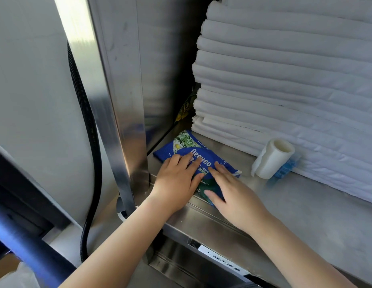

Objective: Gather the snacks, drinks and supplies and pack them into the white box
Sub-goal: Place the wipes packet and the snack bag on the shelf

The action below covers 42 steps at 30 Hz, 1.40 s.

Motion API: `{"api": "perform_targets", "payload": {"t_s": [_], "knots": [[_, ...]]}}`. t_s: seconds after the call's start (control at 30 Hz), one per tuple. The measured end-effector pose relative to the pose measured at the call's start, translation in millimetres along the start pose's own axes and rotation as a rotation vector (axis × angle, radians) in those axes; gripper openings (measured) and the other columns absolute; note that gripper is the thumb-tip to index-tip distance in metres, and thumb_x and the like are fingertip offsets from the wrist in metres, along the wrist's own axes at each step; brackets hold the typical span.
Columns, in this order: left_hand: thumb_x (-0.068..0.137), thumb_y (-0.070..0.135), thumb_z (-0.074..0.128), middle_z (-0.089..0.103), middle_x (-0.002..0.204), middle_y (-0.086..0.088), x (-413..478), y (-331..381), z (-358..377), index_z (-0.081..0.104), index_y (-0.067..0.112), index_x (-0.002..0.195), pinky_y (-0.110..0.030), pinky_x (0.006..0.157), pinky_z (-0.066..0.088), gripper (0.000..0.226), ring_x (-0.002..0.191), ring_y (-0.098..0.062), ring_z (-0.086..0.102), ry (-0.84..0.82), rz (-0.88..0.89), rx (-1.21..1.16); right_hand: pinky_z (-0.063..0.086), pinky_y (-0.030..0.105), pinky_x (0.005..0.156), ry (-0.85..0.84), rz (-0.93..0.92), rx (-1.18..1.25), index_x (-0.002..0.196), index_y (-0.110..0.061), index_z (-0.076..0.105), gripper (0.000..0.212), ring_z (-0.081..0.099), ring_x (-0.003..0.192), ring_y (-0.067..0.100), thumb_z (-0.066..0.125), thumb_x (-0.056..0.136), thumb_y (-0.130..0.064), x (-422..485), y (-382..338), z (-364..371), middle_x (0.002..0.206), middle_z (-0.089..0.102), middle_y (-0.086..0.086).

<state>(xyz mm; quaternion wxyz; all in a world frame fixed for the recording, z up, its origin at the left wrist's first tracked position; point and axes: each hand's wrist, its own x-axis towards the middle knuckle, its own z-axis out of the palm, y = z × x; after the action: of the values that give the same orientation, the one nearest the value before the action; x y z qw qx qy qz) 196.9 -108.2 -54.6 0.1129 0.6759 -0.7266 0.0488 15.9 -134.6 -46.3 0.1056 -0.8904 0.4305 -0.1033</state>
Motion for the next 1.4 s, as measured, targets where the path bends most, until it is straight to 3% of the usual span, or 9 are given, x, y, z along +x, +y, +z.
{"api": "perform_targets", "payload": {"t_s": [0.1, 0.27, 0.47, 0.67, 0.77, 0.87, 1.1, 1.23, 1.4], "knots": [[0.099, 0.047, 0.021, 0.039, 0.140, -0.002, -2, 2, -2, 0.028, 0.024, 0.146, -0.035, 0.098, 0.029, 0.052, 0.121, -0.023, 0.036, 0.050, -0.034, 0.059, -0.006, 0.021, 0.110, -0.144, -0.014, -0.140, 0.150, -0.024, -0.006, 0.065, -0.015, 0.139, 0.003, 0.021, 0.098, -0.051, 11, 6, 2, 0.157, -0.011, -0.004], [0.096, 0.051, 0.020, 0.040, 0.132, -0.005, 2, -1, 0, 0.027, 0.023, 0.144, -0.036, 0.098, 0.028, 0.056, 0.118, -0.023, 0.035, 0.040, -0.059, 0.110, -0.015, 0.021, 0.109, -0.277, -0.029, -0.200, 0.143, -0.026, -0.024, 0.060, -0.025, 0.135, 0.002, 0.012, 0.100, -0.048, 26, 18, -3, 0.154, -0.025, -0.006], [0.093, 0.060, 0.019, 0.002, 0.158, 0.000, 22, -18, 11, 0.011, 0.028, 0.148, -0.042, 0.114, -0.006, 0.065, 0.144, -0.021, -0.006, -0.129, -0.051, -0.102, -0.011, 0.022, 0.109, -0.195, 0.012, -0.142, 0.148, -0.020, -0.016, 0.066, -0.019, 0.139, 0.003, 0.011, 0.097, -0.053, 32, 9, -5, 0.156, -0.021, -0.004], [0.096, 0.052, 0.017, 0.020, 0.155, 0.002, 36, -23, 16, 0.016, 0.027, 0.148, -0.044, 0.113, 0.006, 0.058, 0.140, -0.021, 0.012, -0.036, -0.082, -0.030, -0.009, 0.023, 0.112, -0.185, 0.054, -0.051, 0.149, -0.020, -0.012, 0.063, -0.015, 0.143, 0.009, 0.017, 0.100, -0.047, 45, -2, 8, 0.157, -0.019, -0.001], [0.094, 0.057, 0.016, 0.004, 0.158, 0.003, 41, -23, 19, 0.006, 0.031, 0.148, -0.052, 0.111, -0.005, 0.061, 0.144, -0.024, -0.005, -0.087, -0.131, -0.089, -0.007, 0.025, 0.113, -0.193, 0.091, -0.021, 0.148, -0.023, -0.014, 0.066, -0.015, 0.143, 0.008, 0.016, 0.098, -0.053, 46, 6, 9, 0.157, -0.018, -0.003], [0.091, 0.065, 0.016, 0.003, 0.158, 0.003, 44, -27, 21, 0.003, 0.033, 0.148, -0.051, 0.112, 0.002, 0.067, 0.144, -0.023, -0.003, -0.121, -0.162, -0.112, -0.007, 0.026, 0.114, -0.224, 0.124, -0.055, 0.149, -0.020, -0.013, 0.069, -0.014, 0.143, 0.009, 0.014, 0.096, -0.056, 45, 14, 4, 0.158, -0.015, -0.001], [0.092, 0.062, 0.017, 0.029, 0.151, -0.006, 52, -19, 10, 0.026, 0.024, 0.145, -0.050, 0.112, 0.001, 0.066, 0.139, -0.025, 0.020, -0.052, -0.165, 0.060, -0.004, 0.029, 0.115, -0.206, 0.286, -0.196, 0.150, -0.008, -0.004, 0.078, -0.004, 0.146, 0.018, 0.006, 0.093, -0.061, 45, 6, -3, 0.159, -0.005, 0.008], [0.097, 0.053, 0.016, 0.001, 0.158, -0.003, 57, -22, 13, 0.006, 0.027, 0.149, -0.041, 0.114, -0.006, 0.060, 0.144, -0.023, -0.005, -0.126, -0.082, -0.025, -0.011, 0.023, 0.109, -0.031, 0.131, -0.069, 0.150, -0.016, -0.007, 0.076, -0.011, 0.144, 0.011, 0.005, 0.091, -0.062, 54, -11, 2, 0.158, -0.012, 0.001], [0.097, 0.047, 0.017, 0.005, 0.158, 0.000, 58, -21, 18, 0.009, 0.030, 0.149, -0.045, 0.113, -0.003, 0.055, 0.144, -0.023, 0.000, -0.099, -0.141, -0.068, -0.006, 0.022, 0.112, -0.048, 0.176, 0.060, 0.151, -0.016, -0.002, 0.059, -0.006, 0.145, 0.009, 0.016, 0.101, -0.044, 60, -6, 15, 0.159, -0.006, 0.000]]}}
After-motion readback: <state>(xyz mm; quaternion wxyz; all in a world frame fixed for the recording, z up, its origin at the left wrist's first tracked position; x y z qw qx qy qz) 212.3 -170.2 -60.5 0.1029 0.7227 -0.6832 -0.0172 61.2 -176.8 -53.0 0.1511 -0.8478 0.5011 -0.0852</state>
